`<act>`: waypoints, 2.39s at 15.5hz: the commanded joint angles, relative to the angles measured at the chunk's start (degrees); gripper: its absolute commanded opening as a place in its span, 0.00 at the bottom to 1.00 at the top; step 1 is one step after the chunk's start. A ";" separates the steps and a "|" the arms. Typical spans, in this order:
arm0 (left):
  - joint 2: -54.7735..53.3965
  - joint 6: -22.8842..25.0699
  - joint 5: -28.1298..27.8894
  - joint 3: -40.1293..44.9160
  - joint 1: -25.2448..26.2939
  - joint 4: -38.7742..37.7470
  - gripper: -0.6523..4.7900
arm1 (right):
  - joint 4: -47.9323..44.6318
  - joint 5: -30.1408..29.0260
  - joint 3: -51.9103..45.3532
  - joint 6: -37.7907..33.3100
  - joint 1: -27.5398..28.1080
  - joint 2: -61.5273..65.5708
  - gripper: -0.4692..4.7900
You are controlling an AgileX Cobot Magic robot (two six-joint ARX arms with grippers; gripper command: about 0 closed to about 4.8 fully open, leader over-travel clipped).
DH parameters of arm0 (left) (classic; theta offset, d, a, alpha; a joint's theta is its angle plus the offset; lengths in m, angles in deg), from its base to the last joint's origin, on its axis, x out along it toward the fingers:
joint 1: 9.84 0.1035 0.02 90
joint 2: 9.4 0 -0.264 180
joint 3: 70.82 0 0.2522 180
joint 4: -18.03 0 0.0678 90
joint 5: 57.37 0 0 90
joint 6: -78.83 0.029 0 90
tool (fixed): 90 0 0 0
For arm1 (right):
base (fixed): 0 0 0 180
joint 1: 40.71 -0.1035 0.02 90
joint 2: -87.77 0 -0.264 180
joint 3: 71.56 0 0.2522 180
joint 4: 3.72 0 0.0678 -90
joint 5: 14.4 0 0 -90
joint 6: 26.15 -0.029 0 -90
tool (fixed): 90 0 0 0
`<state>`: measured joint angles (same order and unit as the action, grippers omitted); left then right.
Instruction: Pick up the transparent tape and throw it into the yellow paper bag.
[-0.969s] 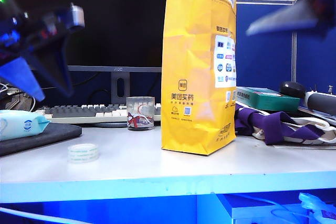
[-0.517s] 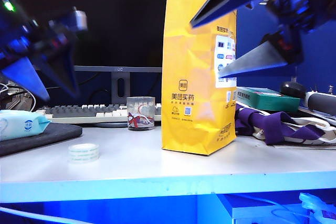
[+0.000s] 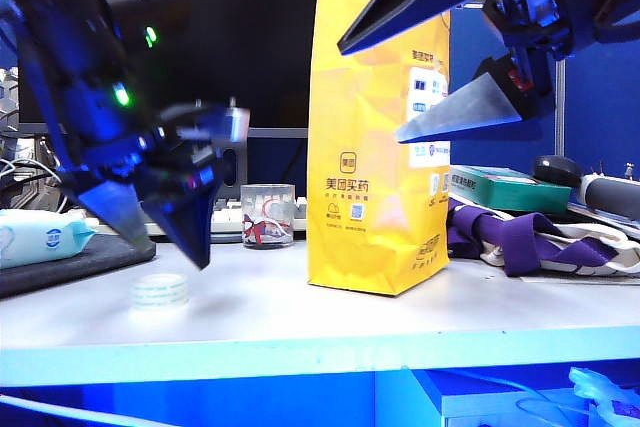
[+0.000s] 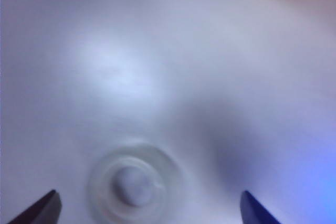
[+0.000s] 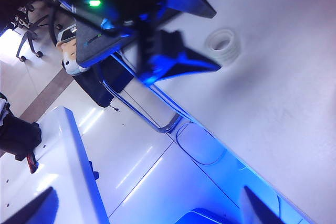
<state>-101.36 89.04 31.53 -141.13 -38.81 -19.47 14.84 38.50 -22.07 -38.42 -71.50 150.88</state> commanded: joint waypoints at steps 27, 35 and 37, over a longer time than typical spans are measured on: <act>-10.73 -0.31 -0.85 -6.91 0.15 -9.03 0.61 | 0.90 0.50 0.31 3.06 -0.15 -0.22 0.94; -9.16 3.56 1.20 -24.98 0.07 -20.81 0.61 | -4.52 7.13 0.33 6.29 0.02 -0.22 0.94; -6.36 3.50 4.42 -31.04 0.07 -22.67 0.61 | -6.43 7.69 0.81 6.32 0.81 -0.26 0.94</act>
<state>-109.54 92.32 34.02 -169.83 -38.75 -41.72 10.18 46.02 -22.03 -32.48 -70.93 150.80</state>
